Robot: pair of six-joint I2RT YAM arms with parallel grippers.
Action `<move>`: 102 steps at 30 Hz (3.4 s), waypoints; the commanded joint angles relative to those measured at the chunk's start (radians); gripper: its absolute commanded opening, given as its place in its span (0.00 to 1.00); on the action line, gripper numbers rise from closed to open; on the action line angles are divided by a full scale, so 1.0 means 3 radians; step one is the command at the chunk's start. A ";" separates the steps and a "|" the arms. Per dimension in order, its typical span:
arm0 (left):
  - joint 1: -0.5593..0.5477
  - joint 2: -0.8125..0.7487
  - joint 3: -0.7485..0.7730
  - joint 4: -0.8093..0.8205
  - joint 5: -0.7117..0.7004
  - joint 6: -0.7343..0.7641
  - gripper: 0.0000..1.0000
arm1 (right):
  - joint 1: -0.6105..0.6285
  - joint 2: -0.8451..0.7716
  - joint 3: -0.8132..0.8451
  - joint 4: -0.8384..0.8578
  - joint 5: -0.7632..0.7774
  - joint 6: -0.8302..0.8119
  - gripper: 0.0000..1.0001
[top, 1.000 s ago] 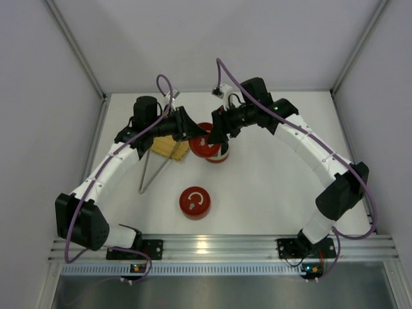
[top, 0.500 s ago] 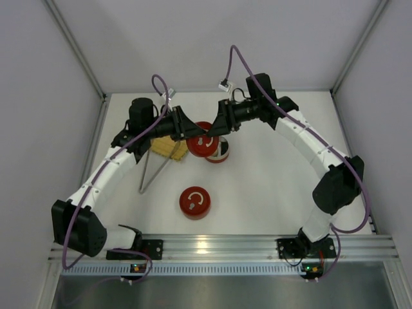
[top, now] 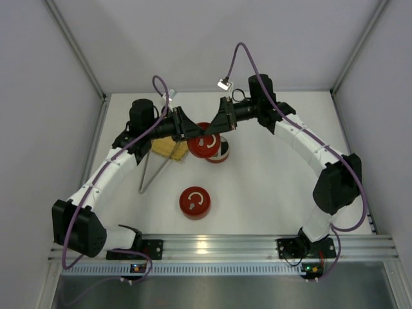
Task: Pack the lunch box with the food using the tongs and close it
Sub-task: Pick up the box lid from the center of the board, then close the box lid on the packing box.
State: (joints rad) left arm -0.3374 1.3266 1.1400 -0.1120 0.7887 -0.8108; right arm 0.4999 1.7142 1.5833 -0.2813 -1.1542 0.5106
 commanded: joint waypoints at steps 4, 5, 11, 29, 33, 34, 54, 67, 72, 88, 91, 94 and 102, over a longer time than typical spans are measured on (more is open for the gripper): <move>0.0010 -0.0035 -0.0021 0.0256 -0.0129 -0.0058 0.00 | 0.0036 -0.0176 0.0163 -0.0349 0.0052 -0.0443 0.39; 0.0015 -0.0030 -0.0021 0.0266 -0.0129 -0.0069 0.00 | 0.0041 -0.0176 0.0188 -0.0477 0.0104 -0.0667 0.39; 0.0076 -0.0035 -0.0062 0.0337 -0.0103 -0.0191 0.00 | 0.0041 -0.0217 0.0132 -0.0872 0.0150 -0.1062 0.38; 0.0092 -0.0081 -0.0206 0.0588 -0.0042 -0.0335 0.00 | 0.0144 -0.0007 0.0505 -0.0750 0.0703 -0.1048 0.17; 0.0092 -0.0076 -0.0236 0.0613 -0.0062 -0.0360 0.00 | 0.0200 -0.0023 0.0459 -0.0744 0.0728 -0.1078 0.16; 0.0092 -0.0076 -0.0241 0.0614 -0.0062 -0.0370 0.00 | 0.0200 -0.0043 0.0454 -0.0750 0.0758 -0.1093 0.15; 0.0138 -0.0060 -0.0267 0.0787 -0.0072 -0.0580 0.00 | 0.0210 -0.0151 0.0275 -0.0995 0.0841 -0.1380 0.20; 0.0464 -0.0111 0.0013 0.0390 -0.0062 -0.0396 0.98 | 0.0210 -0.0095 0.0918 -0.1551 0.1893 -0.2033 0.00; 0.1231 -0.0076 0.0453 -0.0290 -0.0006 0.0033 0.98 | 0.0210 0.0293 0.1374 -0.2404 0.2435 -0.2641 0.00; 0.1728 -0.0244 0.0025 -0.0823 0.0296 0.0473 0.98 | 0.0190 0.1746 0.2321 -0.3291 0.2329 -0.3088 0.00; 0.1743 -0.0250 -0.0006 -0.0808 0.0301 0.0458 0.98 | 0.0144 0.1813 0.2321 -0.3184 0.2262 -0.3016 0.00; 0.1749 -0.0260 -0.0062 -0.0772 0.0326 0.0438 0.98 | 0.0067 0.1905 0.2417 -0.3148 0.2129 -0.2945 0.00; 0.1759 -0.0260 -0.0159 -0.0644 0.0337 0.0340 0.98 | -0.0112 0.2165 0.2489 -0.3005 0.1782 -0.2664 0.00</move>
State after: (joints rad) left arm 0.1818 1.2739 1.1000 -0.3595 0.8711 -0.6998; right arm 0.4915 2.3280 2.2875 -1.2160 -0.5503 -0.3420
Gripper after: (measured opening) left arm 0.983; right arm 0.026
